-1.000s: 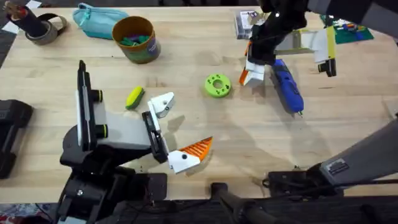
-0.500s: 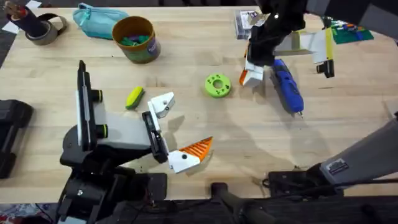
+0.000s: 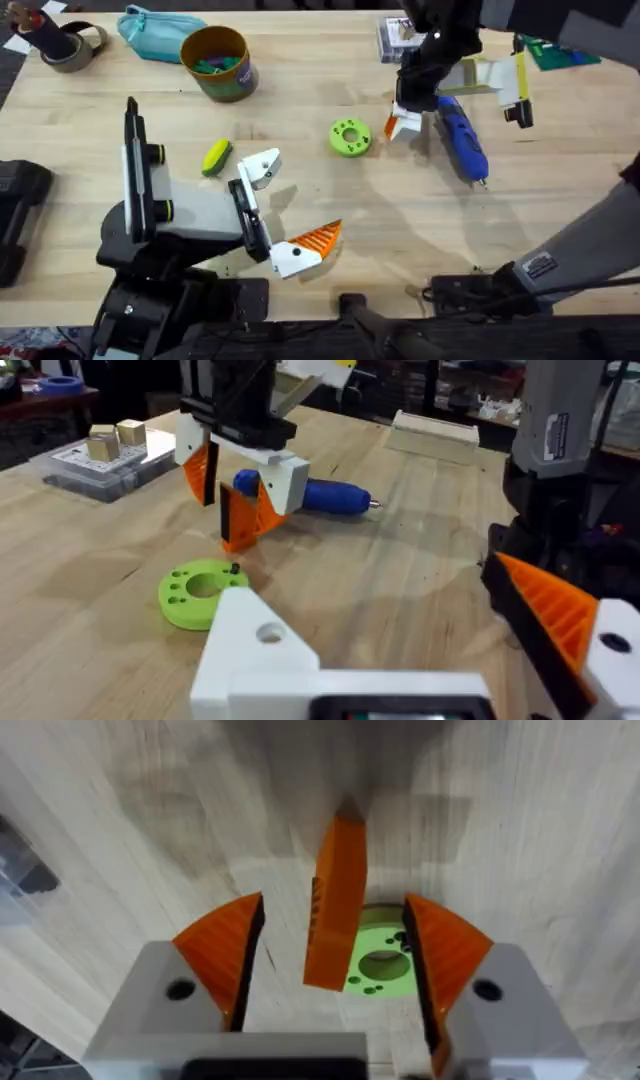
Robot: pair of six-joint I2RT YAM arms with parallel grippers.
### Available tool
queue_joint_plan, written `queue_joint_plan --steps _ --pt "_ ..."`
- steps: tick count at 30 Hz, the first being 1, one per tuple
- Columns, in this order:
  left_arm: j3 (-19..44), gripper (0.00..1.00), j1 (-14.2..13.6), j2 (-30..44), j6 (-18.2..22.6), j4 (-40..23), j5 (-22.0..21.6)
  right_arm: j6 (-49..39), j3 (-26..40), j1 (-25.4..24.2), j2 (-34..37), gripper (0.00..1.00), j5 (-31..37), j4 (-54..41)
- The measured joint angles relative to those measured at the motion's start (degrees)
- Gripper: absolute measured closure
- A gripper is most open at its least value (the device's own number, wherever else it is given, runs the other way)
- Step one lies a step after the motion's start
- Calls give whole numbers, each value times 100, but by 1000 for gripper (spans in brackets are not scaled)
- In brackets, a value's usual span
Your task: Pick up the gripper from the table and insert it into the empty holder that is missing its gripper. Then pick up a screw, insert it into the mounting hole, and use the screwdriver to tighten it. Finally, clean up the table by picking up the vegetable and placing it into the bucket.
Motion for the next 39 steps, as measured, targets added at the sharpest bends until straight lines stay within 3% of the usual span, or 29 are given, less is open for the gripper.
queue_joint_plan --steps 6,16,26,35,39 --pt "0 14 0 0 0 0 -1 0 0 -48 0 279 0 16" --pt "0 13 0 0 1 1 0 0 -2 -48 0 314 -122 128" --pt "0 13 0 0 1 0 -1 1 -2 -48 -1 542 -146 80" --pt "0 13 0 0 0 0 0 0 -2 -48 1 974 -119 39" --pt "0 13 0 0 0 0 1 1 -2 -52 0 985 -115 36"
